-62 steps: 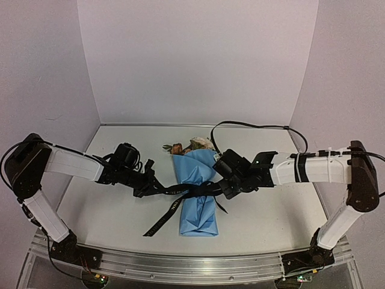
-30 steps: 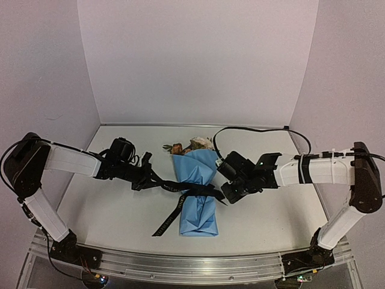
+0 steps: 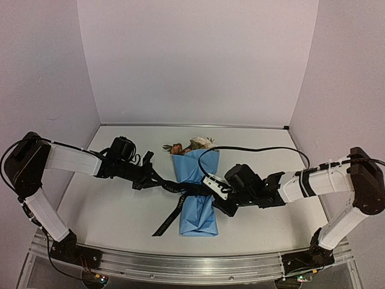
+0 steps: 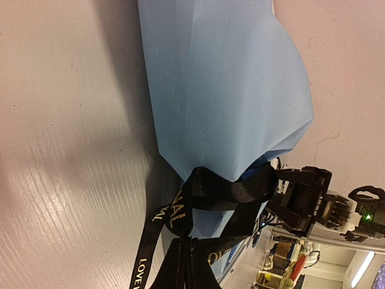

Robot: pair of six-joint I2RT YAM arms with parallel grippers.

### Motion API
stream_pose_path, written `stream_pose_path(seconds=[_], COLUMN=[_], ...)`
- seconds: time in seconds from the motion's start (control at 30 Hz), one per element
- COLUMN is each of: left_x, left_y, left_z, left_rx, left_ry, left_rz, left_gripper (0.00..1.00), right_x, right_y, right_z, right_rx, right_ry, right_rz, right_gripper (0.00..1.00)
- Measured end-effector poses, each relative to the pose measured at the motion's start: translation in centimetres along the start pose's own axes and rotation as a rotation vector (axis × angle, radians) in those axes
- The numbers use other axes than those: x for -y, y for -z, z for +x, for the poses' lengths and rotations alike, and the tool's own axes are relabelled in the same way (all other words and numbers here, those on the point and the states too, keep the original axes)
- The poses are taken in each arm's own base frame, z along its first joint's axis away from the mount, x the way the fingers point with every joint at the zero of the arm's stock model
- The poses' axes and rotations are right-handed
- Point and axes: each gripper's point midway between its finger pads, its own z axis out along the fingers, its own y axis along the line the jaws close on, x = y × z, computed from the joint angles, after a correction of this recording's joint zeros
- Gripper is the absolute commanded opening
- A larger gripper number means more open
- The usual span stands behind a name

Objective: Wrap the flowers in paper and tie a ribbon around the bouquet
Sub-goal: Cross the half-tied ribbon over the folded bouquet.

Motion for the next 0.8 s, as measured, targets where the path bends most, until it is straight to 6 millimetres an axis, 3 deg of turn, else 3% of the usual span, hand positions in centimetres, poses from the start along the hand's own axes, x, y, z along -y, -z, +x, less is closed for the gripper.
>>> stream_pose_path(seconds=[0.17, 0.37, 0.57, 0.8], left_x=[0.0, 0.1, 0.2, 0.2], left_y=[0.0, 0.0, 0.0, 0.0], left_z=[0.0, 0.1, 0.2, 0.2], left_rx=[0.000, -0.006, -0.011, -0.011], left_ry=[0.000, 0.000, 0.000, 0.000], left_rz=[0.001, 0.007, 0.011, 0.011], left_gripper=[0.00, 0.00, 0.00, 0.00], right_x=[0.3, 0.5, 0.7, 1.7], right_y=[-0.1, 0.6, 2.0, 2.2], right_z=[-0.8, 0.7, 1.1, 1.4], right_rx=[0.042, 0.031, 0.054, 0.058], right_ry=[0.060, 0.116, 0.167, 0.208], right_rz=[0.020, 0.032, 0.038, 0.036], right_gripper=[0.36, 0.39, 0.46, 0.46])
